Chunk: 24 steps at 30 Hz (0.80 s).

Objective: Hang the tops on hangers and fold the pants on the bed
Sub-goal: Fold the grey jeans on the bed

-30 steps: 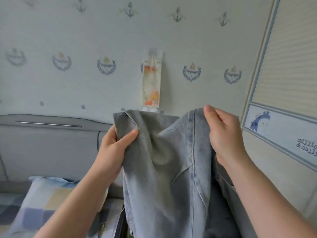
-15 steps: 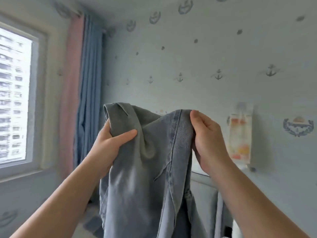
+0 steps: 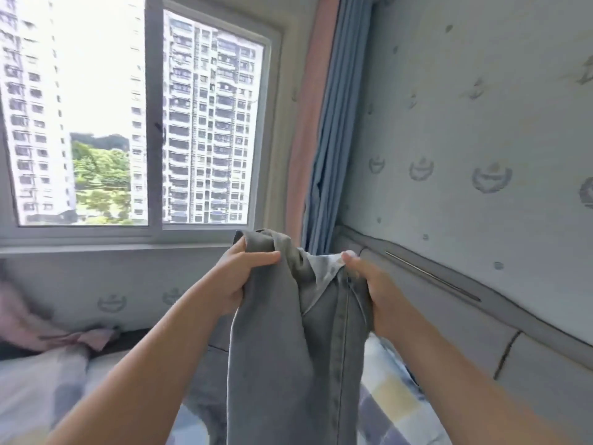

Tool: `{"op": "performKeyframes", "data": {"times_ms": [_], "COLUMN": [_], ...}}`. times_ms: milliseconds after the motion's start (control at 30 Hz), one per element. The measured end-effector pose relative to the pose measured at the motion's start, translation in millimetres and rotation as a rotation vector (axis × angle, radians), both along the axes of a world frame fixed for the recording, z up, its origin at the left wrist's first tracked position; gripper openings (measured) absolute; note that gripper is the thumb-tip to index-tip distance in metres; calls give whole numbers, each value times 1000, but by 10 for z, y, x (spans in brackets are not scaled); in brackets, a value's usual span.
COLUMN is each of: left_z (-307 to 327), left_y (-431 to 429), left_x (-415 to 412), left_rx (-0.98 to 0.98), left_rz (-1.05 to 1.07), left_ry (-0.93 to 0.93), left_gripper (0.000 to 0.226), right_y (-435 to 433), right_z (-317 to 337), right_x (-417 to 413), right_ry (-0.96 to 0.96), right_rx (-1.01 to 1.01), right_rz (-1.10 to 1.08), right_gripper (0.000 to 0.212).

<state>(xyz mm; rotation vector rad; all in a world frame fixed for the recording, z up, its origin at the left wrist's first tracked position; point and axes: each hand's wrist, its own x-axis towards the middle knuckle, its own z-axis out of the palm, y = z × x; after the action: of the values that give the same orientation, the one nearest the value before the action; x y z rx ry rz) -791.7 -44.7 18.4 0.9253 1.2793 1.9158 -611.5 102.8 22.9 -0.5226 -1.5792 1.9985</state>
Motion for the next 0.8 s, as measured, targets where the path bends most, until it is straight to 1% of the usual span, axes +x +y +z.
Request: {"op": "performKeyframes", "data": {"times_ms": [33, 67, 133, 267, 300, 333, 367, 400, 433, 467, 500, 533, 567, 667, 700, 733, 800], "left_z": [-153, -325, -735, -1603, -1820, -2048, -2269, -2502, -2703, -2878, -3027, -3186, -3337, -3499, -3512, -3528, -3566], "left_y": [-40, -80, -138, -190, -197, -198, -202, -203, -212, -231, -237, -228, -213, -115, -73, -24, 69], "left_x": [-67, -126, -220, -267, -250, -229, -179, -131, -42, 74, 224, 373, 524, 981, 1096, 1188, 1310], "left_rx": [-38, -84, -158, -229, -234, -229, -223, -224, -242, -254, -273, -298, -320, -394, -427, -451, -452], "left_rz": [18, 33, 63, 163, 190, 210, 242, 276, 323, 372, 430, 457, 451, 371, 318, 262, 188], "left_ry": [-46, -103, -226, -464, -530, -592, -630, -671, -703, -732, -750, -755, -770, -856, -862, -846, -774], "left_gripper": [40, 33, 26, 30, 30, 33, 46, 73, 102, 118, 119, 110, 101, 75, 71, 72, 88], "right_y": [47, 84, 137, 297, 344, 391, 415, 418, 412, 403, 398, 398, 400, 385, 390, 408, 478], "right_z": [-128, -268, -591, -1397, -1615, -1829, -2016, -2177, -2326, -2450, -2559, -2646, -2718, -2764, -2760, -2761, -2763], "right_x": [-77, -140, -229, -345, -362, -375, -373, -366, -363, -360, -358, -356, -354, -326, -316, -310, -319], "right_ry": [-13, -14, -14, -108, -128, -141, -161, -182, -204, -218, -236, -256, -277, -283, -271, -260, -206], "right_rx": [-41, -84, -205, -398, -425, -453, -474, -498, -515, -522, -536, -551, -577, -632, -668, -702, -756], "right_rz": [51, 94, 188, 244, 237, 226, 208, 196, 188, 194, 191, 198, 205, 250, 267, 270, 256], "right_gripper": [48, 45, 48, 48, 57, 73, 88, 93, 87, 76, 63, 53, 49, 48, 51, 57, 66]}}
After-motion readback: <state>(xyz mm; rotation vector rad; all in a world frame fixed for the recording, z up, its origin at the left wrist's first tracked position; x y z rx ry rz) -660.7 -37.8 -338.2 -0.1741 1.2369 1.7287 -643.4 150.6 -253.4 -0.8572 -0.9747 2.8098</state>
